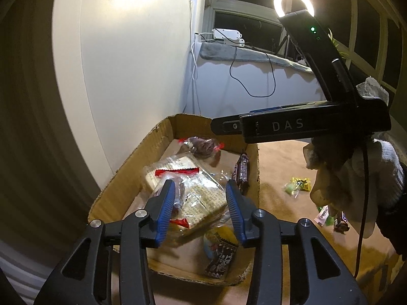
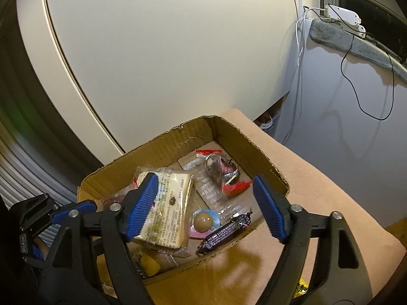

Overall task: Organize snacks
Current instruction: 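Open both tools and move them back over the remaining snacks on the table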

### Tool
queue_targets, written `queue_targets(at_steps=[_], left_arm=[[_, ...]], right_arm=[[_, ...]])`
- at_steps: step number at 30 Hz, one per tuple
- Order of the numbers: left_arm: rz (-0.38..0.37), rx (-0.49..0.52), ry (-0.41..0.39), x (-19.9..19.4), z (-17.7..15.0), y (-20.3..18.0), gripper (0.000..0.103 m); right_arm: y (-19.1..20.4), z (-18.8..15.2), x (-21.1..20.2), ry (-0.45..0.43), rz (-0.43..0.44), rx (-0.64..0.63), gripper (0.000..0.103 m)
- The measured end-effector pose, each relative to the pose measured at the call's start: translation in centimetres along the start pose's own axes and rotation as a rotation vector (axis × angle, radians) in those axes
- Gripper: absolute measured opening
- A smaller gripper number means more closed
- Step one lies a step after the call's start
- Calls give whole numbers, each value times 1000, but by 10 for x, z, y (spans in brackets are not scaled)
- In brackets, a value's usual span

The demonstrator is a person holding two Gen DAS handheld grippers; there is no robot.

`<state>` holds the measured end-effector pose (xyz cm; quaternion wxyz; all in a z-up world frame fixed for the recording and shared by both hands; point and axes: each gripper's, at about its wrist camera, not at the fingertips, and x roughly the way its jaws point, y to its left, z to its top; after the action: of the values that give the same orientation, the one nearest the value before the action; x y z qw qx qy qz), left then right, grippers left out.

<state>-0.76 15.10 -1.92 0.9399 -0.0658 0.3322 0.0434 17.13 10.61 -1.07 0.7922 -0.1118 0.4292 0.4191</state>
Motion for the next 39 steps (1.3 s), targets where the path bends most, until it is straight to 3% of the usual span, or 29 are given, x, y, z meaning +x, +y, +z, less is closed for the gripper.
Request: queue_targets(at_steps=[5,16,30,39], left_arm=[[1,10,-14,-6,1,-6,48],[-19,41,-36,-19,1,-32,48],[-140,88,22,-2,-2,-95,48],[-232,122,111,20,-16,-129,47]], right_arm=[[-2,-1,-12,-13,-17,0,82],[-20,-27,-59,-42,-62,23,82],[-83,-113,-123,-7,-191,117,82],[-104,-173,-129,69,-187,148,82]])
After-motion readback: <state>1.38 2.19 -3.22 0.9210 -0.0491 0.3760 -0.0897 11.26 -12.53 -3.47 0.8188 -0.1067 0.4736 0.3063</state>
